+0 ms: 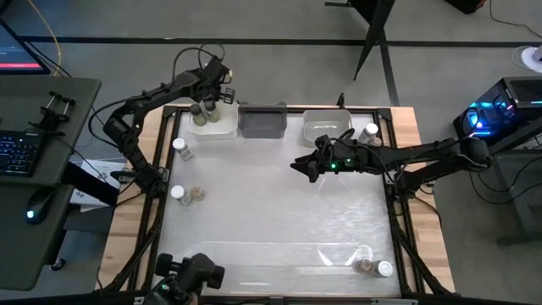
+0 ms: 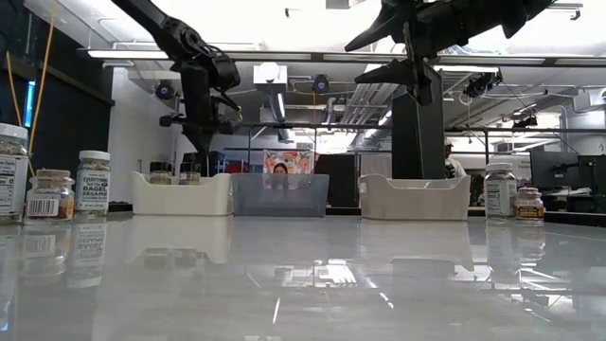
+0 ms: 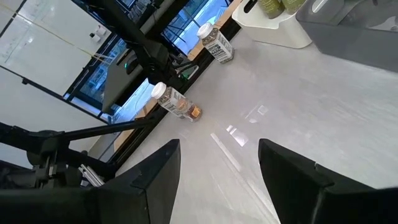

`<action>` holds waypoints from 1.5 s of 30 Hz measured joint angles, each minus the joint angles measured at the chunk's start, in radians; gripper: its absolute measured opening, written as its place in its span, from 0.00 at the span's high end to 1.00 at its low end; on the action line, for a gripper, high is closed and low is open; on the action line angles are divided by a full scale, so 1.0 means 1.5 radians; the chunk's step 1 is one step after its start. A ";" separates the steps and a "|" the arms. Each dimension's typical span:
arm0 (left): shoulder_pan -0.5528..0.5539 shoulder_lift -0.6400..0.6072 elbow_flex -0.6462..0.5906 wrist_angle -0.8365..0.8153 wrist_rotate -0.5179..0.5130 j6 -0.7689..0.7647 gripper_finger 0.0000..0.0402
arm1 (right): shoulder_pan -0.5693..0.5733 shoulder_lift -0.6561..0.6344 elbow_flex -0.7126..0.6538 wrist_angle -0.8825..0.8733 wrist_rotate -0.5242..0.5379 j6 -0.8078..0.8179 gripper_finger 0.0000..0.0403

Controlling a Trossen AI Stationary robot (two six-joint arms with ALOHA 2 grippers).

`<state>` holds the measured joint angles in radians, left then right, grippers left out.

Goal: Sort spices by type
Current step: Put the black seasoning bottle into the white bin

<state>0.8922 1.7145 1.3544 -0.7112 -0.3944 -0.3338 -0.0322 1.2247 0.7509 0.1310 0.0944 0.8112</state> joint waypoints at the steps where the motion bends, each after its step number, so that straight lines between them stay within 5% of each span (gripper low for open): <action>1: 0.002 0.001 0.000 0.003 0.001 0.004 1.00 | 0.000 0.000 0.000 0.000 0.000 0.000 0.48; 7: 0.022 0.023 0.000 -0.013 0.049 0.008 1.00 | 0.000 0.000 0.000 0.000 0.000 0.000 0.48; 45: 0.007 0.019 0.013 -0.120 0.052 0.109 1.00 | 0.000 0.000 0.000 0.000 0.001 -0.005 0.48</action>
<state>0.9028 1.7424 1.3740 -0.8913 -0.3158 -0.1700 -0.0322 1.2247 0.7509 0.1314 0.0953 0.8040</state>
